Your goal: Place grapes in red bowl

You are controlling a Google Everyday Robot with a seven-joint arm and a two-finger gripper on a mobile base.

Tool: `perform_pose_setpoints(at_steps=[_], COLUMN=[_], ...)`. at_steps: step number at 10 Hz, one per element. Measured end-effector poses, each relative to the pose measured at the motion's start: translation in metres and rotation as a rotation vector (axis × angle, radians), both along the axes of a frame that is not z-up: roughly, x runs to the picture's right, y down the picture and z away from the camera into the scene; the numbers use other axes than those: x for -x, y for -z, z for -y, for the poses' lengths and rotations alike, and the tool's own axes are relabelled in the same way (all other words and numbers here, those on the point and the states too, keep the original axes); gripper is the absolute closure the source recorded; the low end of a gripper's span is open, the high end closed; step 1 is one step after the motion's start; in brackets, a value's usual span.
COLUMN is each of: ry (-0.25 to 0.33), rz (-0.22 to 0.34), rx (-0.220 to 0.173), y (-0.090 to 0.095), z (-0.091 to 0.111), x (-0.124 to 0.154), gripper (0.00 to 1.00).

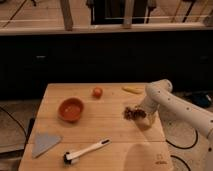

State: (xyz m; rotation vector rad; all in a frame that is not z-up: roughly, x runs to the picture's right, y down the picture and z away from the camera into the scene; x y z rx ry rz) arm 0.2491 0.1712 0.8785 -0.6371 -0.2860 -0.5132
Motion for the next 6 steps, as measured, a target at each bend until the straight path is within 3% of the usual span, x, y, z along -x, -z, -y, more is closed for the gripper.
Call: perform_pose_setpoints(at_steps=[4,6], ry=[-0.005,0.0], rz=[0.056,0.068], rx=[0.013,0.013], y=[-0.001,-0.001], z=[0.004,0.009], x=[0.012,0.017], gripper=[0.9,1.0])
